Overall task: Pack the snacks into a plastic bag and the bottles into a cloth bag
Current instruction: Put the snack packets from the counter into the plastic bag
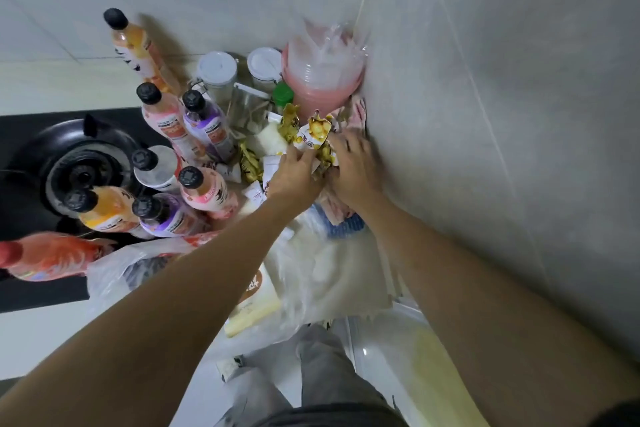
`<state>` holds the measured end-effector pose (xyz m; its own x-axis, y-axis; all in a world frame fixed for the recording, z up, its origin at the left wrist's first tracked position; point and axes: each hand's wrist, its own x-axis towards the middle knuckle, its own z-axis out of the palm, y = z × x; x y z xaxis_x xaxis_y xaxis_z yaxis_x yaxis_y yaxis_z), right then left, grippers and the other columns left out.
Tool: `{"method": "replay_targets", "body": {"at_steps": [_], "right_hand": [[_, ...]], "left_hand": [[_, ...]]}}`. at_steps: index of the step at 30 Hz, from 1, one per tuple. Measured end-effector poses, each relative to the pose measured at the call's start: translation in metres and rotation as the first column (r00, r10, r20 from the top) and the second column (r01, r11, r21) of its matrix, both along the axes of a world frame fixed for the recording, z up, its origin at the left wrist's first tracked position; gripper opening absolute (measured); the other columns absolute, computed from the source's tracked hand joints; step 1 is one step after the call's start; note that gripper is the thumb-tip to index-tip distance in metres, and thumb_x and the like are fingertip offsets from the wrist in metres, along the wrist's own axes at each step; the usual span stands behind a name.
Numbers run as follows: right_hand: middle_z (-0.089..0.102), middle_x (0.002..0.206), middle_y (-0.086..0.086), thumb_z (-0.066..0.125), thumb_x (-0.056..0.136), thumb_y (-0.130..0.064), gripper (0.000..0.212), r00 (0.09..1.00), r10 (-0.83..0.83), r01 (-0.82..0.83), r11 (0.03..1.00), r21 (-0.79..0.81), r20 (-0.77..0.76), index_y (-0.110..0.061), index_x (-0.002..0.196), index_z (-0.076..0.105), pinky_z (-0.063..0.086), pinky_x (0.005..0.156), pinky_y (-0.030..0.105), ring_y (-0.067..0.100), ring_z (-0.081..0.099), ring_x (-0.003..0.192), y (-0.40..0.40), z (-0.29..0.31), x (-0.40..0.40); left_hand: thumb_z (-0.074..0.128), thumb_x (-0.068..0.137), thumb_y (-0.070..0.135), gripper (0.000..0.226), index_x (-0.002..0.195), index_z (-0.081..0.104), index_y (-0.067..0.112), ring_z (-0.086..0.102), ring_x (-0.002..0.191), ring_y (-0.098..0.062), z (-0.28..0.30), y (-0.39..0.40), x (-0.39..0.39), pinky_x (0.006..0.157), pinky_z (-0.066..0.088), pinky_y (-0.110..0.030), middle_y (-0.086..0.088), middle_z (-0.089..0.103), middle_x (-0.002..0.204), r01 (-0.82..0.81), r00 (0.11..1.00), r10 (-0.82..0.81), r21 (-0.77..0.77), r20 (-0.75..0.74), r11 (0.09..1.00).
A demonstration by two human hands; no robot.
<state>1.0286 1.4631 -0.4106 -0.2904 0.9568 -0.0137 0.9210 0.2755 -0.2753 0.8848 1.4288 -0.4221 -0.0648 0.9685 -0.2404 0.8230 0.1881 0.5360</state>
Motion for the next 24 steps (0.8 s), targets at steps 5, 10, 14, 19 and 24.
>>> {"method": "replay_targets", "body": {"at_steps": [5, 10, 14, 19, 24], "right_hand": [[0.052, 0.123, 0.012, 0.081, 0.072, -0.048, 0.07, 0.996, 0.024, -0.026, 0.999, 0.024, 0.086, -0.023, 0.135, 0.061, 0.048, 0.093, 0.045, 0.035, 0.048, 0.11, 0.003, -0.006, 0.011], [0.055, 0.118, 0.009, 0.071, 0.077, -0.057, 0.051, 0.976, 0.092, -0.117, 0.986, 0.117, 0.197, -0.022, 0.114, 0.068, 0.046, 0.097, 0.047, 0.034, 0.05, 0.11, -0.005, -0.002, 0.014], [0.063, 0.119, 0.004, 0.079, 0.078, -0.04, 0.05, 0.964, 0.157, -0.189, 0.972, 0.14, 0.215, -0.024, 0.124, 0.069, 0.044, 0.106, 0.055, 0.034, 0.055, 0.115, -0.023, 0.005, 0.011], [0.068, 0.11, 0.007, 0.077, 0.078, -0.034, 0.048, 0.986, 0.112, -0.125, 0.987, 0.103, 0.127, -0.015, 0.121, 0.068, 0.046, 0.101, 0.049, 0.037, 0.062, 0.107, -0.055, 0.016, 0.004], [0.069, 0.108, 0.008, 0.052, 0.078, -0.05, 0.059, 0.998, 0.01, -0.005, 0.996, 0.085, -0.056, -0.015, 0.123, 0.068, 0.051, 0.091, 0.047, 0.036, 0.062, 0.109, -0.111, 0.039, -0.023]], "left_hand": [[0.07, 0.092, 0.025, 0.047, 0.134, 0.048, 0.02, 0.043, 0.118, -0.032, -0.003, 0.004, -0.001, 0.089, 0.052, -0.049, -0.013, 0.045, 0.124, 0.028, 0.998, -0.026, 0.052, -0.05, 0.998], [0.071, 0.092, 0.033, 0.049, 0.135, 0.05, 0.022, 0.053, 0.108, -0.03, 0.003, -0.015, -0.005, 0.077, 0.05, -0.039, -0.009, 0.045, 0.12, 0.021, 0.999, -0.023, 0.096, 0.023, 0.995], [0.072, 0.091, 0.033, 0.056, 0.141, 0.047, 0.027, 0.057, 0.092, -0.026, 0.021, -0.041, -0.02, 0.073, 0.052, -0.038, -0.005, 0.042, 0.116, 0.065, 0.998, -0.066, 0.083, 0.018, 0.994], [0.074, 0.088, 0.037, 0.049, 0.131, 0.052, 0.026, 0.057, 0.096, -0.026, 0.037, -0.088, -0.05, 0.074, 0.049, -0.035, -0.004, 0.041, 0.114, 0.129, 0.991, -0.125, 0.111, -0.05, 0.985], [0.071, 0.088, 0.043, 0.041, 0.122, 0.056, 0.024, 0.055, 0.104, -0.028, 0.049, -0.151, -0.085, 0.079, 0.054, -0.042, -0.005, 0.043, 0.121, 0.153, 0.988, -0.149, 0.117, -0.043, 0.981]]}}
